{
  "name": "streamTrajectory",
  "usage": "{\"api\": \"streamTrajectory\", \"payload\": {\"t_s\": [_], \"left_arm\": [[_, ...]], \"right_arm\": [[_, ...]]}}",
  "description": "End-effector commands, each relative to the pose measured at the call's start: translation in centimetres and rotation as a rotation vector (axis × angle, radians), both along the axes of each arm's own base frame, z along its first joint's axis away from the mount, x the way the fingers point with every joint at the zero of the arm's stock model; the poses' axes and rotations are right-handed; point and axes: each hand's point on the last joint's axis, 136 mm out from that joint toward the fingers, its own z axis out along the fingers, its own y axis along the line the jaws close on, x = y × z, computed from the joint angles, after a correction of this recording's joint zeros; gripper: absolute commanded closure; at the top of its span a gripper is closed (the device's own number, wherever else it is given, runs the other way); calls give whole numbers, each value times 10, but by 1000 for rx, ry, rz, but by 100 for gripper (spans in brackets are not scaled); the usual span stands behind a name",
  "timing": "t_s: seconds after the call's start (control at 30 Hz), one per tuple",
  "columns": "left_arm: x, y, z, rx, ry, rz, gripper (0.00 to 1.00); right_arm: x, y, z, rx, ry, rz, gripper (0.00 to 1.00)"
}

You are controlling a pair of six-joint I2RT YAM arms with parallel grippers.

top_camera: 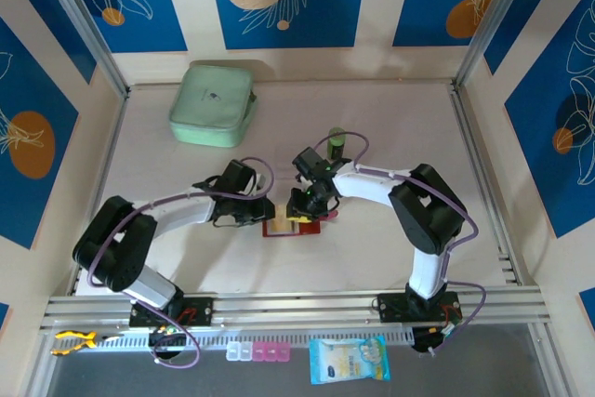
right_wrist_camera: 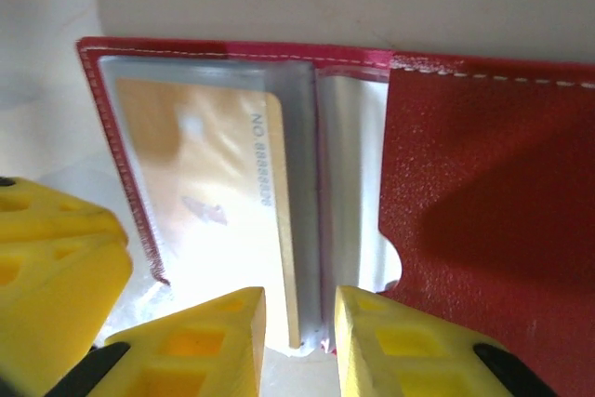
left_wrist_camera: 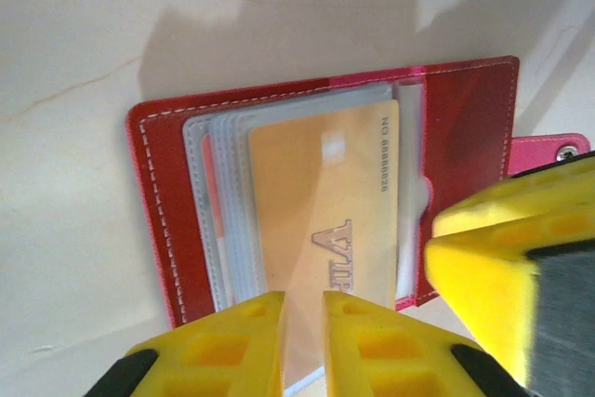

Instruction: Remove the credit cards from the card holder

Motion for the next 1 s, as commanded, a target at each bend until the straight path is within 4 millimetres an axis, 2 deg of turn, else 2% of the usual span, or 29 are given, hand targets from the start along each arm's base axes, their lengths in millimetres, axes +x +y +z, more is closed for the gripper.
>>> {"api": "streamTrajectory", "payload": {"t_s": [0.0,0.4,0.97], "left_arm": [[-4,5,-6,35,21,3,81],[-4,6,-20,39,35,10,84],[-4,7,-21,48,36,11,86]], "right_arm": [[-2,5,10,79,3,8,71],[-2,14,4,161,14,29,70],[0,16,-12,176,54,31,77]]}}
